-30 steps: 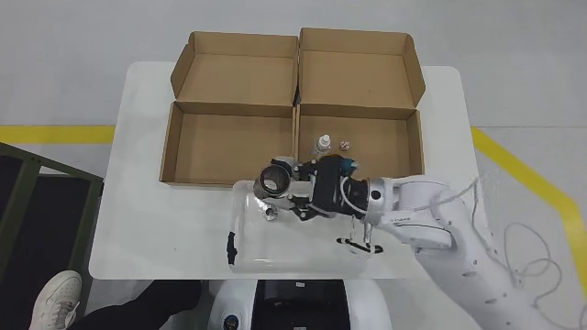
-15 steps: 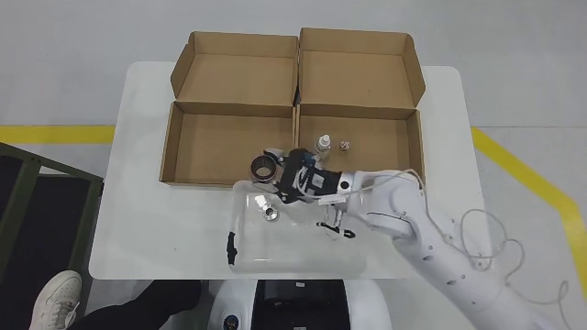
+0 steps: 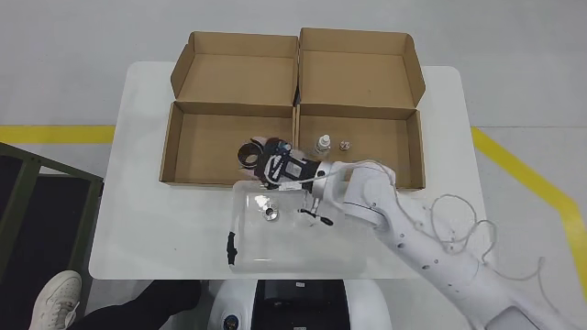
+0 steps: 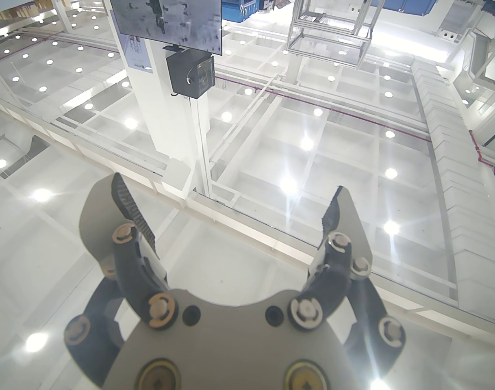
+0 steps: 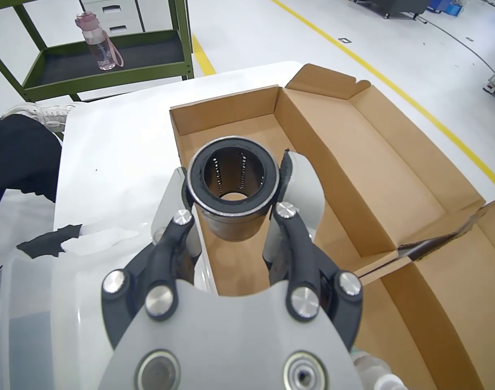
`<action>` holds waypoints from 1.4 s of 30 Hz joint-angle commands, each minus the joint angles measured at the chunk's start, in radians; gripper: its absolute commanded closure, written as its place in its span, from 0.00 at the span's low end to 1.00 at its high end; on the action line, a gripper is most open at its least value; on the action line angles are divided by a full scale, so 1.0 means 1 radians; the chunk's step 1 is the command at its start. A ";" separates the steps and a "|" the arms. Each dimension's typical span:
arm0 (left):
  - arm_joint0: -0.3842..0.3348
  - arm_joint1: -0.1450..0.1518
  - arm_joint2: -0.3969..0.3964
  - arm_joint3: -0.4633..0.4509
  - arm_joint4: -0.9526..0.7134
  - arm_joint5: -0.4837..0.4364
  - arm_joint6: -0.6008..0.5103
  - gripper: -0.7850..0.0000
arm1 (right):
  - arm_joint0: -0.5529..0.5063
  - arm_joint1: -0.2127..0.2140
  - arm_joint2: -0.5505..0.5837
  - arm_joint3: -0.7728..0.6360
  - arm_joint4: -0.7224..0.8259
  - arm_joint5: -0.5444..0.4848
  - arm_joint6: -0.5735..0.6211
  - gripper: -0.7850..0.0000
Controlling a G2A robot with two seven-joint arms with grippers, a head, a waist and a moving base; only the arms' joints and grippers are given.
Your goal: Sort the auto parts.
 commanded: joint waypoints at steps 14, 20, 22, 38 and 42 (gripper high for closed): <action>0.000 0.000 0.000 0.000 0.000 0.000 0.000 0.00 | 0.164 -0.116 -0.148 0.225 0.006 0.067 0.012 1.00; 0.000 0.000 0.000 0.000 0.000 0.000 0.000 0.00 | 0.201 -0.163 -0.192 0.305 0.006 0.093 0.021 1.00; 0.000 0.000 0.000 0.000 0.000 0.000 0.000 0.00 | 0.212 -0.177 -0.201 0.334 0.006 0.098 0.020 1.00; 0.000 0.000 0.000 0.000 0.000 0.000 0.000 0.00 | 0.268 -0.266 -0.231 0.515 -0.010 0.120 0.051 0.95; 0.000 0.000 0.000 0.000 0.000 0.000 0.000 0.00 | 0.271 -0.281 -0.229 0.545 -0.007 0.110 0.058 0.63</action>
